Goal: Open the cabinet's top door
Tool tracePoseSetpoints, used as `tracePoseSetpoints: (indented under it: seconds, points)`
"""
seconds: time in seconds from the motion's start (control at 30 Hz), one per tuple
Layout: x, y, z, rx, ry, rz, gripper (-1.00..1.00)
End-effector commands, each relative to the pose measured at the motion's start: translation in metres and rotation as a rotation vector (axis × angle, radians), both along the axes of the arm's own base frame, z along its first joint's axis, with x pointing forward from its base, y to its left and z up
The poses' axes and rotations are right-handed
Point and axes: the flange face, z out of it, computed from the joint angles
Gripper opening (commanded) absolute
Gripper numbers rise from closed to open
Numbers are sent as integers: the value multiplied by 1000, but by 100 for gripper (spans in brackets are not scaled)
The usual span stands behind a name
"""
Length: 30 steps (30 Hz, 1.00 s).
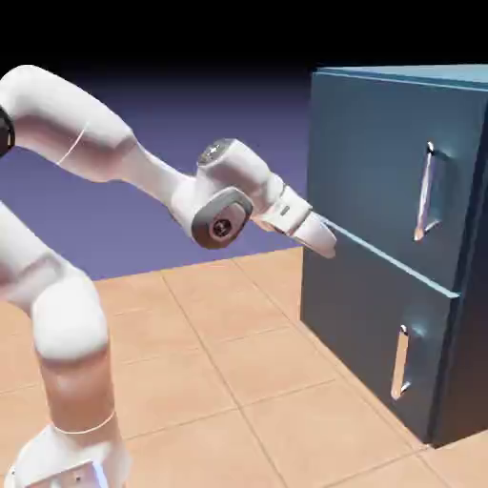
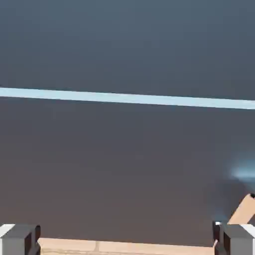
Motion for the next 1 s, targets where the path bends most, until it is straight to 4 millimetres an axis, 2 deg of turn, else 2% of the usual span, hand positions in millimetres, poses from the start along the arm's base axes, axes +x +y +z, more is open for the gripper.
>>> tracePoseSetpoints:
  seconds: [0.0, 0.27, 0.5, 0.73, 0.97]
  points:
    - [1, 2, 6, -37, -14, 38, 0]
    - [0, 14, 53, -344, -132, 312, 0]
    - [-6, 16, 86, -631, -231, 511, 0]
    - [-12, 10, 111, -931, -317, 672, 0]
    - [-15, -5, 126, -1242, -381, 797, 0]
